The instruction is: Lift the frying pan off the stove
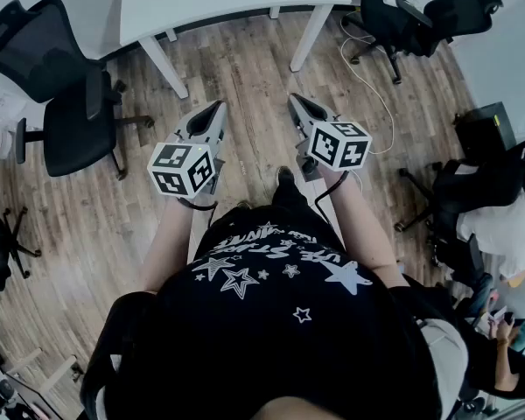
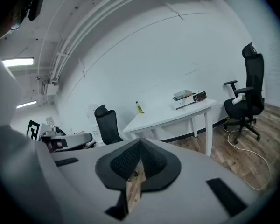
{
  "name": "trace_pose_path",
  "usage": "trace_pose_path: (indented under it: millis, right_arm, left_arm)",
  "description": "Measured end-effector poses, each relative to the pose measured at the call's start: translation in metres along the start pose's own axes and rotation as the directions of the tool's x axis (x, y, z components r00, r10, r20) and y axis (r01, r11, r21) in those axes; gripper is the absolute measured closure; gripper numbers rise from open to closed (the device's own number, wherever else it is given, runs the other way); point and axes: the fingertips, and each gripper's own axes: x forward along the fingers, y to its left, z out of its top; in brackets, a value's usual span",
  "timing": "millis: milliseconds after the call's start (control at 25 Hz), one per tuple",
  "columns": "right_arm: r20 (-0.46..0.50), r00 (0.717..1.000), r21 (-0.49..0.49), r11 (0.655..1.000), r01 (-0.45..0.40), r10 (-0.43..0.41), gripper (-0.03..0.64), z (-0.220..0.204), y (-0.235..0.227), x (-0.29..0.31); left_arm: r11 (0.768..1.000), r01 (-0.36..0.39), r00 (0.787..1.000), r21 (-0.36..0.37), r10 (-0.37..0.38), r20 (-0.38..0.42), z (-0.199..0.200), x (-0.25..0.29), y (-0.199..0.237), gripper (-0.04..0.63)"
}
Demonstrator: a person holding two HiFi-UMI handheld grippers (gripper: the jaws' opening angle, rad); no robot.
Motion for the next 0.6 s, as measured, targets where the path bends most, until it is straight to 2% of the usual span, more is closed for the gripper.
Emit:
trace_pose_path:
  millis: [360, 600]
  right_arm:
    - [0.009, 1.000, -0.012, 1.000, -0.011, 0.011, 0.609, -0.003, 0.012, -0.009]
    - [0.004, 1.000, -0.001, 1.000, -0.010, 0.010, 0.609, -0.017, 0.019, -0.018]
  left_arm:
    - [1.000, 0.001, 1.000, -0.002, -0.001, -0.025, -0.014, -0.013, -0.007, 0.582]
    - [0.999, -0.005, 0.999, -0.039, 0.004, -0.041, -0.033, -0.029, -0.012, 0.583]
